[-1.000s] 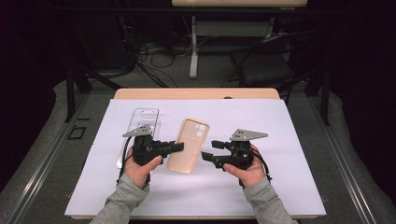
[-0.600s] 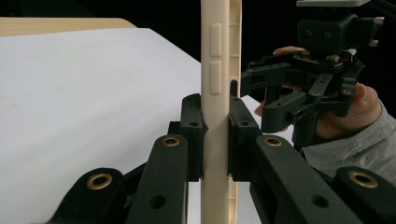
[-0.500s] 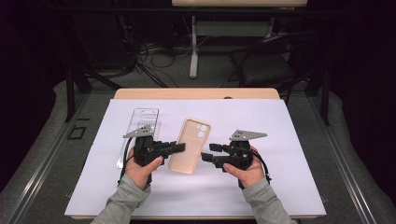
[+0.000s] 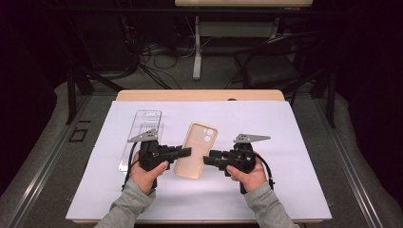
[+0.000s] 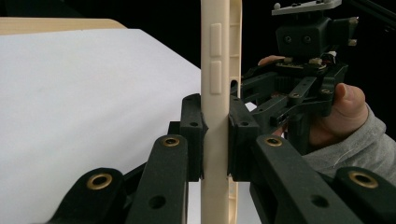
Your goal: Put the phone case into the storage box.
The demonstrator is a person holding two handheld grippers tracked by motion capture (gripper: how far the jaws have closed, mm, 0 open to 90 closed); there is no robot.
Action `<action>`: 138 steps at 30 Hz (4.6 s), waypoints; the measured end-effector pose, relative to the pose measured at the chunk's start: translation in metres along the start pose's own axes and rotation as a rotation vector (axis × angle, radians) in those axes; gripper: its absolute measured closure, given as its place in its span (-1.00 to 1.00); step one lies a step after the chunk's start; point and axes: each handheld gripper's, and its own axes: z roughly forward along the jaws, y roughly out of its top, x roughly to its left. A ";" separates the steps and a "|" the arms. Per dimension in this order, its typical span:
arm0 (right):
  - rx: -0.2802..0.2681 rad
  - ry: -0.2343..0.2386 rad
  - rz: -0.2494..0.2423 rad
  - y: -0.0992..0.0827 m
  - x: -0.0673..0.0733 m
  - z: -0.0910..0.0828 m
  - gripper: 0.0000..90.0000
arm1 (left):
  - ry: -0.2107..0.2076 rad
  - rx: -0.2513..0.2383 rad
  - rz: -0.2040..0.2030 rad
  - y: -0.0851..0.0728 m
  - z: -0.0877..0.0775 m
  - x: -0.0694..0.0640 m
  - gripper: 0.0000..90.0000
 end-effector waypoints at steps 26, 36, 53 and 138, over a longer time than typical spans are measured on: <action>0.012 0.037 0.075 -0.003 -0.002 0.002 0.56 | -0.009 0.013 0.009 -0.002 0.005 -0.003 0.79; 0.022 0.040 0.094 -0.004 -0.003 0.003 0.61 | -0.008 0.009 0.008 -0.003 0.006 -0.003 0.79; -0.009 0.056 0.145 -0.006 -0.006 0.002 0.72 | -0.001 -0.012 0.009 -0.005 0.006 -0.005 0.79; -0.035 0.047 0.113 -0.006 -0.011 -0.003 0.81 | 0.027 -0.019 -0.017 -0.006 0.008 -0.001 0.31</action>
